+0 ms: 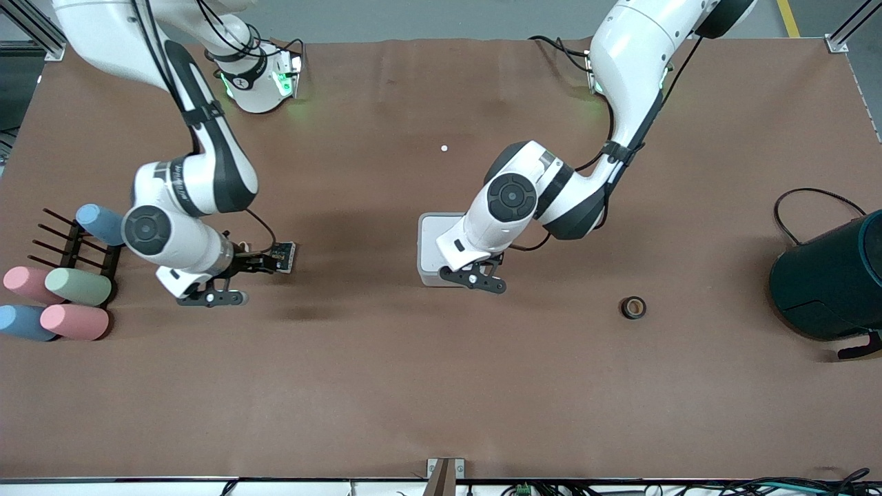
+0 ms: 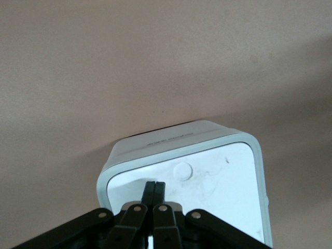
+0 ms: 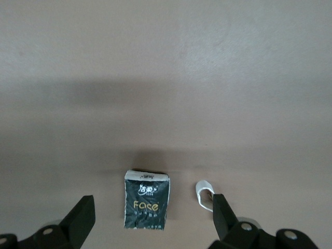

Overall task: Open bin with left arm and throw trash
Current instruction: 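Open the bin lid with the left gripper while the right gripper grasps the tissues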

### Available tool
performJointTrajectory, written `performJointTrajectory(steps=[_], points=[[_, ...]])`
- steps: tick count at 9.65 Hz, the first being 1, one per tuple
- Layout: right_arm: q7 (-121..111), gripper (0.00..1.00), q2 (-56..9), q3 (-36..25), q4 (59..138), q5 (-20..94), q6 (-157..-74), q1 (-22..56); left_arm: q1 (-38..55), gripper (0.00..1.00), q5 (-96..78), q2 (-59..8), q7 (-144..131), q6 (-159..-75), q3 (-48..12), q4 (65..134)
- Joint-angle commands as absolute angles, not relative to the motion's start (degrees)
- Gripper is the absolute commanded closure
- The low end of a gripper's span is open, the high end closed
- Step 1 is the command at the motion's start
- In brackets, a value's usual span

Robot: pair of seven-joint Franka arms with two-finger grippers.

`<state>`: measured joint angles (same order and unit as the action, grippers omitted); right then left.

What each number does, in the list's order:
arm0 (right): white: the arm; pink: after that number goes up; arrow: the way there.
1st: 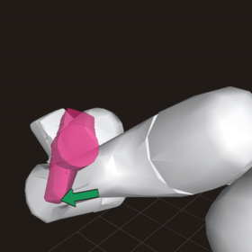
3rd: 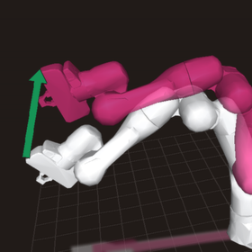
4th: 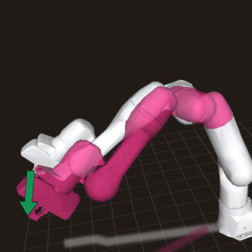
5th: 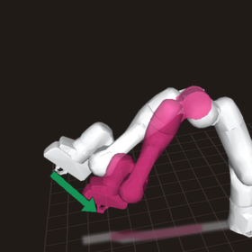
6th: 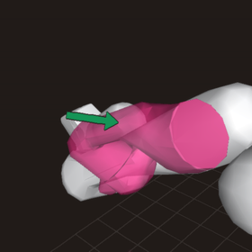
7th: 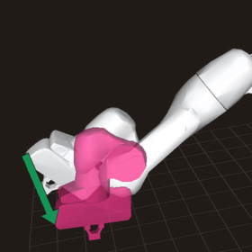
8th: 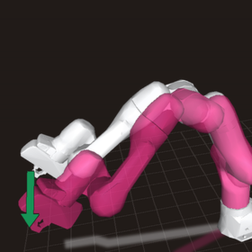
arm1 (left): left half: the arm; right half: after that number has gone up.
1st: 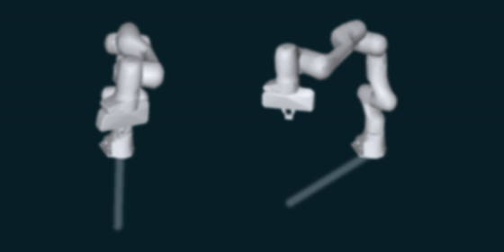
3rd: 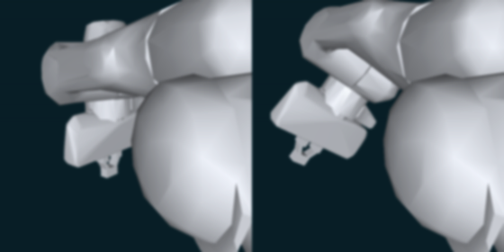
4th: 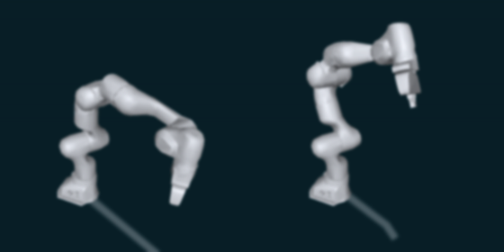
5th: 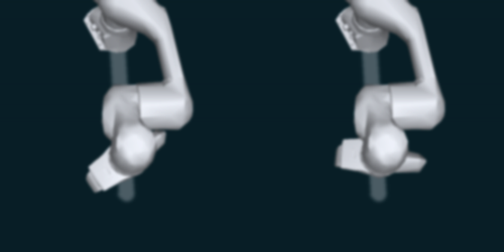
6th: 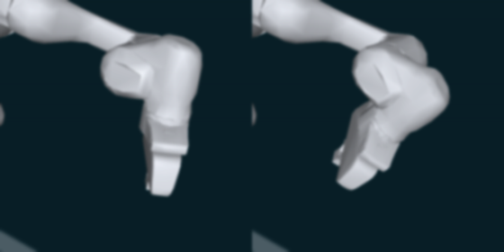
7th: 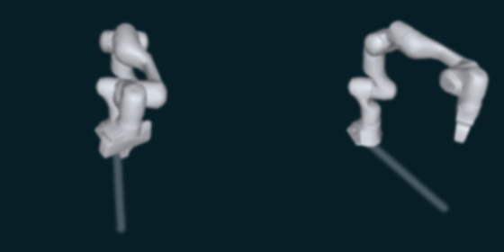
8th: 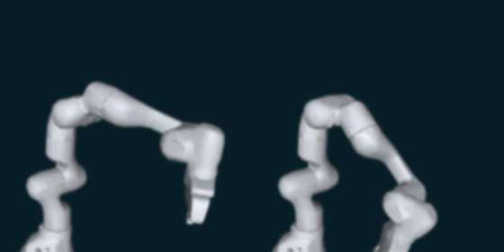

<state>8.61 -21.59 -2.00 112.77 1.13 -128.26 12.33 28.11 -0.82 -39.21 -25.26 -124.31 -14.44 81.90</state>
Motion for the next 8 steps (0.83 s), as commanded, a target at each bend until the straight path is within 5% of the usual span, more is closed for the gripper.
performJointTrajectory(steps=[1, 5, 8], points=[[10.5, 0.0, -20.7, -2.1, 119.8, 1.4, -137.2, 12.7, 29.5, 1.0, 0.1, -41.2, -26.7, -127.0, -13.8, 80.3], [17.4, 0.0, -22.1, -2.1, 123.2, 2.9, -142.2, 14.3, 29.6, 1.0, 0.5, -43.3, -27.9, -131.2, -13.7, 80.9], [17.4, 0.0, -22.4, -2.1, 126.7, 3.3, -146.6, 14.3, 22.0, 0.97, 1.2, -34.7, -26.7, -115.4, -13.4, 80.7]])
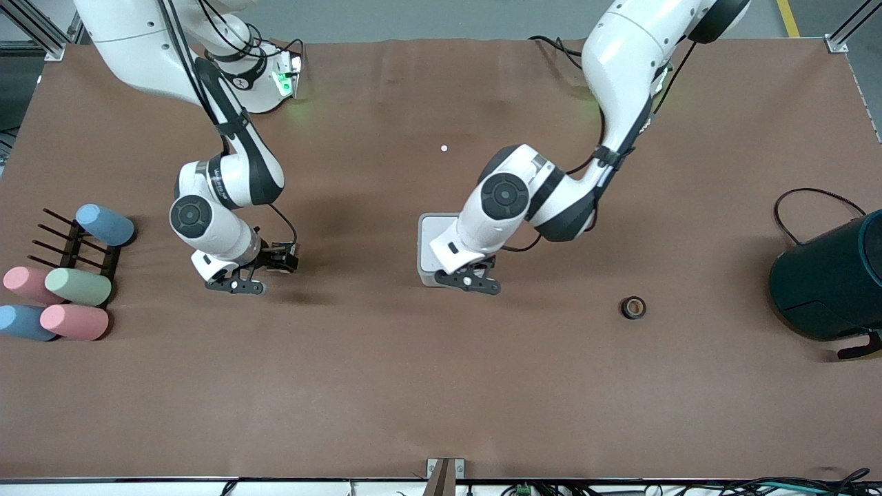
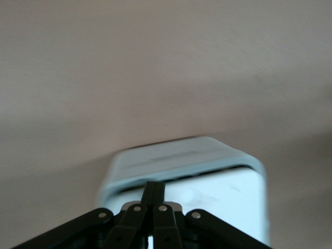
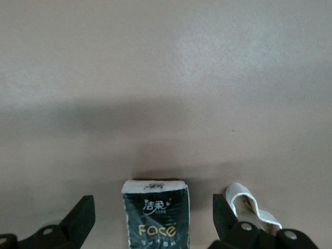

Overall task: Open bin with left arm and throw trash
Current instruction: 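Open the bin lid with the left gripper while the right gripper grasps the tissues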

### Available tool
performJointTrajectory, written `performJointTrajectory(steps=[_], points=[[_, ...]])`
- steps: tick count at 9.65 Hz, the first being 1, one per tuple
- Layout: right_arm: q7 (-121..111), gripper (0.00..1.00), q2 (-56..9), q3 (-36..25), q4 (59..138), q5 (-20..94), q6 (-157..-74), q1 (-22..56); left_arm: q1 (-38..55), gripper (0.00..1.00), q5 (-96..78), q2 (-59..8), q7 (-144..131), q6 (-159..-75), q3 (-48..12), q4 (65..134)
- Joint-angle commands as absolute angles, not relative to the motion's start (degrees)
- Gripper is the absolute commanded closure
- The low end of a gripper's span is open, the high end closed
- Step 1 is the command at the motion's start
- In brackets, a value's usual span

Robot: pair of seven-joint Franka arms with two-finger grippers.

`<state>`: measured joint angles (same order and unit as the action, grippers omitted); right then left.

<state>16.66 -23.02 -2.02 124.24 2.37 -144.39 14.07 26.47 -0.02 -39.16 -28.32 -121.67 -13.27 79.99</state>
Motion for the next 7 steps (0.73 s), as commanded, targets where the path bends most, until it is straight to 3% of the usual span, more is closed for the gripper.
performJointTrajectory(steps=[1, 2, 4, 6, 7], points=[[17.5, 0.0, -22.9, -2.1, 126.7, 3.3, -146.7, 14.4, 18.7, 0.9, 1.5, -33.2, -19.4, -110.8, -13.4, 80.9], [17.5, 0.0, -23.5, -2.0, 126.7, 3.4, -146.7, 14.4, 14.2, 0.77, 1.6, -33.0, -12.0, -109.4, -13.4, 81.4], [17.5, 0.0, -24.0, -1.9, 126.8, 5.3, -146.8, 14.6, 4.7, 0.0, 2.4, -32.8, 2.7, -111.4, -14.1, 86.4], [17.5, 0.08, -24.1, -1.8, 126.8, 5.4, -146.5, 15.1, 0.0, 0.0, 6.1, -30.9, 9.3, -116.3, -14.1, 93.7], [17.6, 0.29, -24.1, -1.8, 126.9, 5.7, -146.1, 15.1, -1.7, 0.0, 10.8, -30.2, 9.6, -120.7, -14.1, 98.1]])
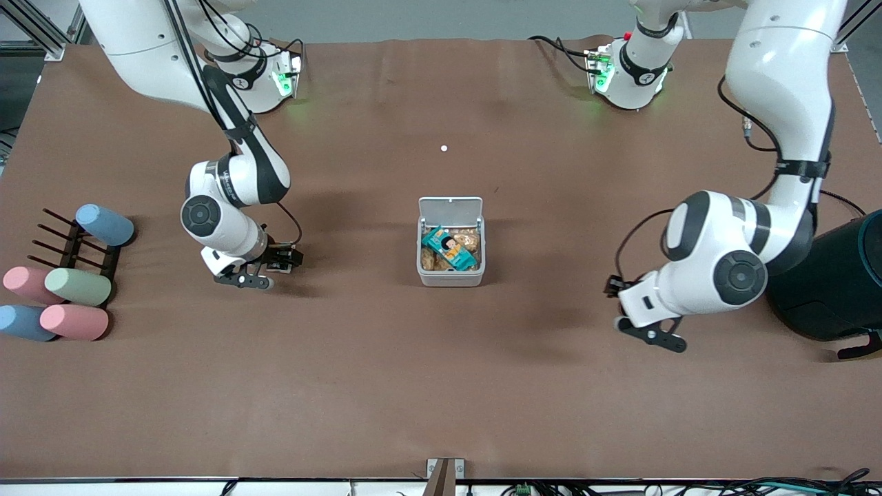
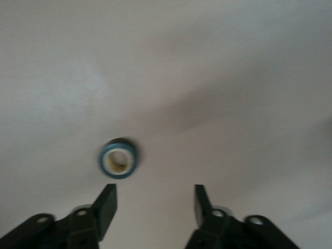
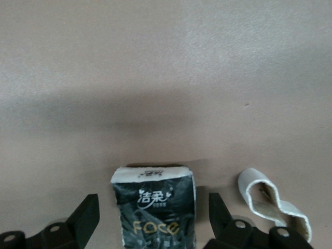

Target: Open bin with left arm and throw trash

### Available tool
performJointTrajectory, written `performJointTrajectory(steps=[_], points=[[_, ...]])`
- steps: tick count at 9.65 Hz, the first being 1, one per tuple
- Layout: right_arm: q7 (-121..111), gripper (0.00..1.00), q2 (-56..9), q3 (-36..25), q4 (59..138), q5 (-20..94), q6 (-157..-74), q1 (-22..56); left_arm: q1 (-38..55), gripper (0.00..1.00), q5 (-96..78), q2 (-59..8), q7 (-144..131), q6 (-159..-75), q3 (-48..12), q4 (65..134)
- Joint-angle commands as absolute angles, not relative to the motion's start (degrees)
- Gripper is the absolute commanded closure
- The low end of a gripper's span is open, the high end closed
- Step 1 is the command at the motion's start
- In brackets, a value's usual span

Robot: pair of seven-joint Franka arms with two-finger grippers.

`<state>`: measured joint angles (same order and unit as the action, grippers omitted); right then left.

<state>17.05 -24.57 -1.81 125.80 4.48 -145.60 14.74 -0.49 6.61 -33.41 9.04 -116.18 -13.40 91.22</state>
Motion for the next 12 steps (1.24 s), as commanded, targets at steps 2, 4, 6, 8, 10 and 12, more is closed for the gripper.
performJointTrajectory(steps=[2, 4, 6, 8, 10, 12], points=[[18.1, 0.66, -24.1, -1.8, 126.9, 6.1, -144.5, 15.3, -4.2, 0.0, 12.4, -30.7, 9.6, -131.4, -14.1, 105.4], [18.3, 0.83, -24.0, -1.8, 126.9, 6.9, -142.3, 15.3, -4.8, 0.0, 13.2, -32.6, 9.6, -135.5, -14.0, 106.5], [18.6, 0.89, -22.9, -1.8, 125.3, 8.0, -136.2, 15.0, -4.9, 0.0, 14.7, -34.6, 9.1, -138.4, -13.8, 106.2], [28.9, 0.9, -21.1, -1.7, 115.1, 8.3, -121.4, 15.4, -5.3, 0.0, 14.7, -35.7, 9.1, -140.5, -13.7, 105.9], [41.9, 0.9, -21.4, -0.9, 103.3, 13.5, -112.4, 17.2, -5.4, 0.0, 14.7, -37.4, 8.7, -141.6, -13.5, 105.1], [60.1, 0.9, -21.8, -0.9, 96.4, 14.9, -112.1, 21.6, -5.9, 0.04, 14.7, -37.8, 8.5, -141.7, -13.6, 105.2]])
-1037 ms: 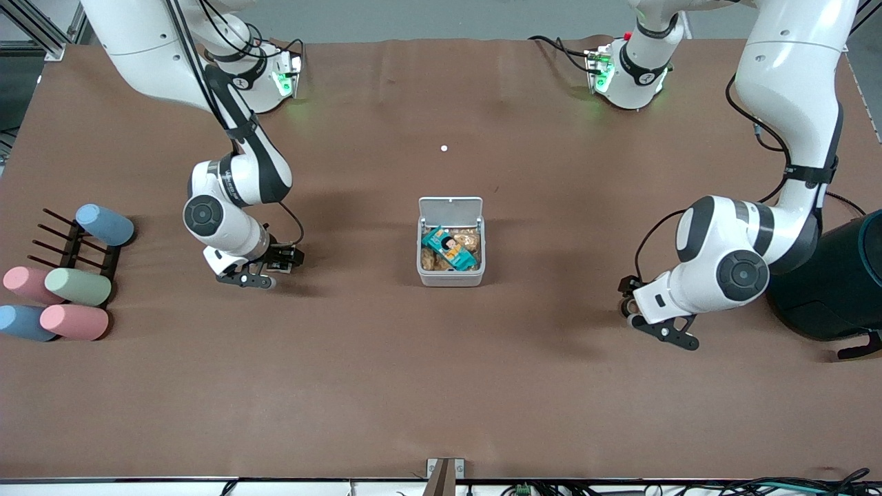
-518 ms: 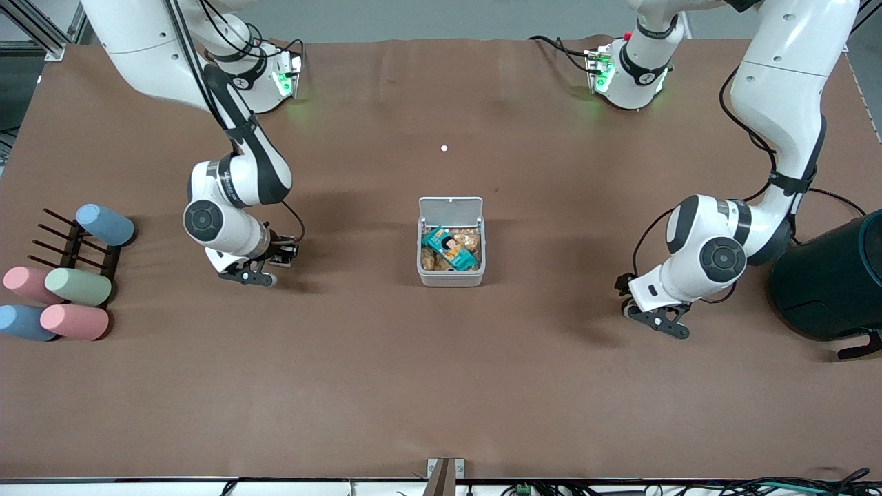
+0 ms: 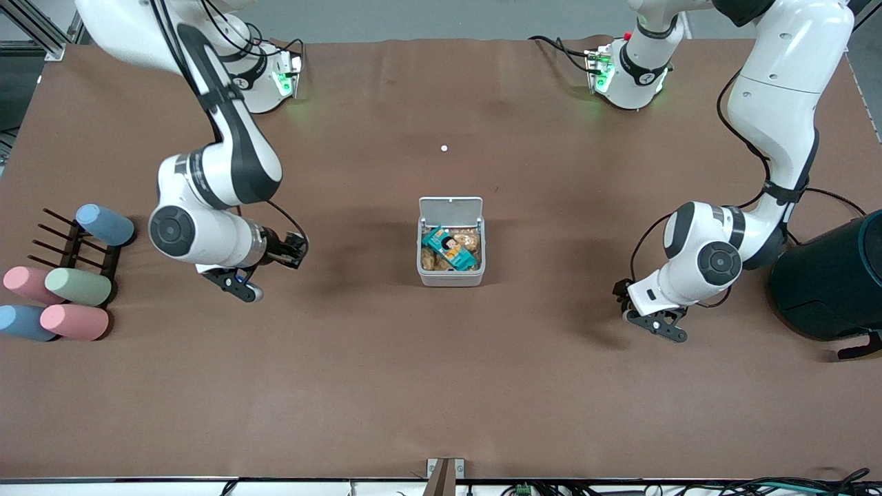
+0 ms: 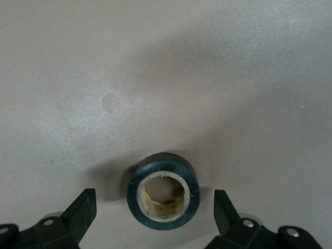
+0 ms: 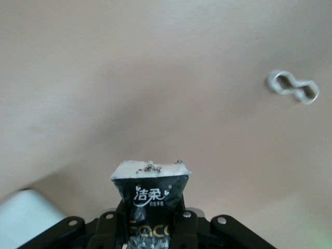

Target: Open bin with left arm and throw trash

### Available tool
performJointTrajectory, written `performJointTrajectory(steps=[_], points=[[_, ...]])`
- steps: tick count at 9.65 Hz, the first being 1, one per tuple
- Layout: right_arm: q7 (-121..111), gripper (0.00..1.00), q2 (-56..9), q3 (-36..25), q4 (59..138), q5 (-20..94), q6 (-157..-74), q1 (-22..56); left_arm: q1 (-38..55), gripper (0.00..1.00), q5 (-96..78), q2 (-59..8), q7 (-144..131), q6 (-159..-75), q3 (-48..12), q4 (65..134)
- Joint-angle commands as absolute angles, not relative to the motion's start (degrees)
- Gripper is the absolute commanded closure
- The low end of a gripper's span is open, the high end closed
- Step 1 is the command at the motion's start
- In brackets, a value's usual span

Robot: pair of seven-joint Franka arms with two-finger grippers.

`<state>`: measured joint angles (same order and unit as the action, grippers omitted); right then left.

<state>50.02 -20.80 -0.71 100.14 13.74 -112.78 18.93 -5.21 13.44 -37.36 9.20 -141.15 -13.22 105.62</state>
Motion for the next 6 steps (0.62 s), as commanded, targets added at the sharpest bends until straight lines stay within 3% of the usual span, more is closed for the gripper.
performJointTrajectory(steps=[1, 4, 5, 6], points=[[70.7, 0.89, -22.9, -0.9, 93.3, 14.9, -112.2, 24.1, -5.9, 0.12, 14.7, -37.8, 8.6, -141.7, -13.6, 105.2], [87.3, 0.89, -29.1, -0.9, 84.4, 15.0, -112.6, 28.7, -5.9, 0.75, 14.5, -37.8, 8.5, -141.6, -13.7, 105.4], [91.1, 0.88, -32.0, -0.8, 81.3, 15.2, -112.8, 30.0, -5.9, 0.92, 14.4, -37.7, 8.6, -141.6, -13.7, 105.4], [94.0, 0.88, -34.2, -0.8, 78.9, 15.3, -112.8, 31.6, -5.9, 1.0, 14.5, -37.4, 8.8, -141.5, -13.8, 105.3]])
